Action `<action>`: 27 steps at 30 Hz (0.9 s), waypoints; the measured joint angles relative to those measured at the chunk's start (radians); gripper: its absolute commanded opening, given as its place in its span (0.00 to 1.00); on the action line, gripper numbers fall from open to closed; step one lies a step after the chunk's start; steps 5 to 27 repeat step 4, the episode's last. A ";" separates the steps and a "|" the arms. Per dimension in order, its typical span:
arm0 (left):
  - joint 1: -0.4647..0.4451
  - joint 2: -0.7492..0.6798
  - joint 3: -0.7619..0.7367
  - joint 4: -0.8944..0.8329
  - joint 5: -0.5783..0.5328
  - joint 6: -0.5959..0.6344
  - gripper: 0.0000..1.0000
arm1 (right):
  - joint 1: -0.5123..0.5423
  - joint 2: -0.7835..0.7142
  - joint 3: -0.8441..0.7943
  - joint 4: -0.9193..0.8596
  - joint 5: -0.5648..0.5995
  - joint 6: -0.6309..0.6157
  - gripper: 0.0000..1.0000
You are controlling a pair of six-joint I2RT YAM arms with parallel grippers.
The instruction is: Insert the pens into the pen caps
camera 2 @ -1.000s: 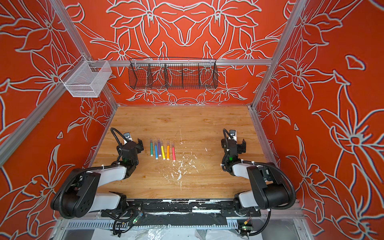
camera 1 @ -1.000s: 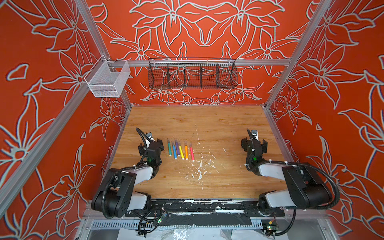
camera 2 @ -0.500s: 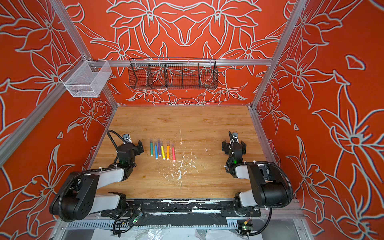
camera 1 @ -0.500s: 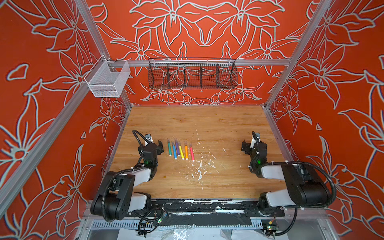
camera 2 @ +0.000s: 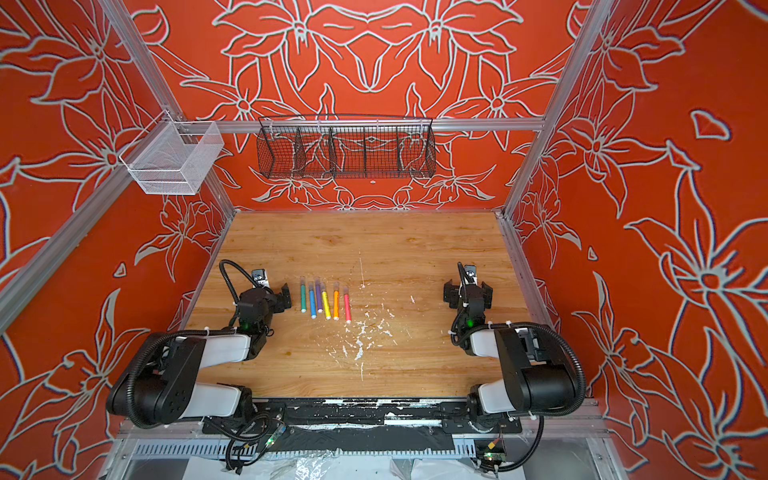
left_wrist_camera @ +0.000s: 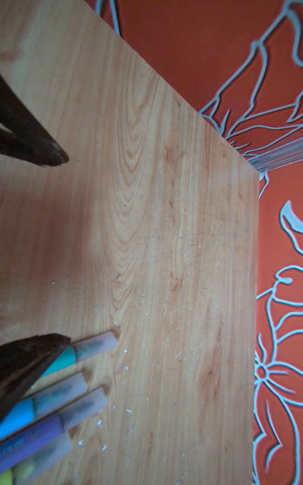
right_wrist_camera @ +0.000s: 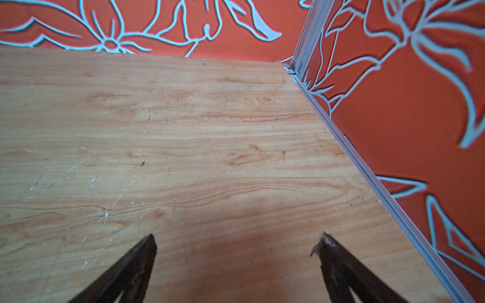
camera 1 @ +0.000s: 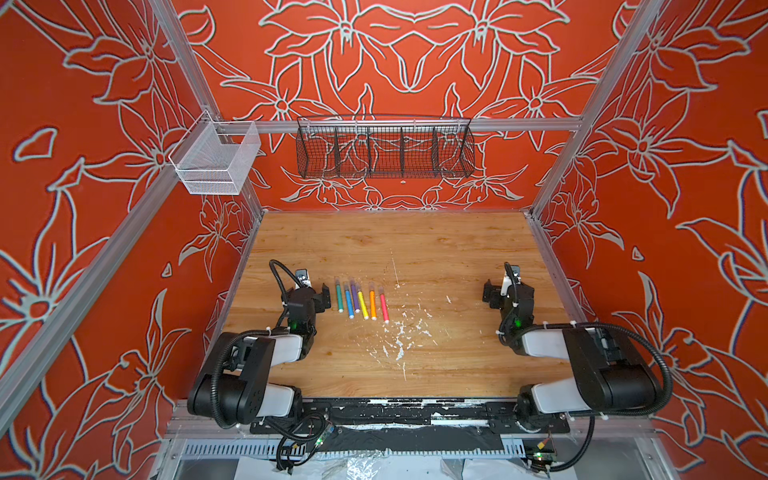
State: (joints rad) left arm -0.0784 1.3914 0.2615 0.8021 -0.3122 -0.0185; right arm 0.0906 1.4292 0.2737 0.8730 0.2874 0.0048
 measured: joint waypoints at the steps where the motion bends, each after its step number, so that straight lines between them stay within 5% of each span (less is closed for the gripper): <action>1: 0.000 0.000 0.000 0.000 0.001 0.000 0.97 | 0.000 0.000 0.000 0.000 0.000 0.000 0.97; 27: 0.011 0.002 0.011 -0.008 0.017 -0.001 0.97 | 0.000 0.000 0.000 0.000 0.000 0.000 0.97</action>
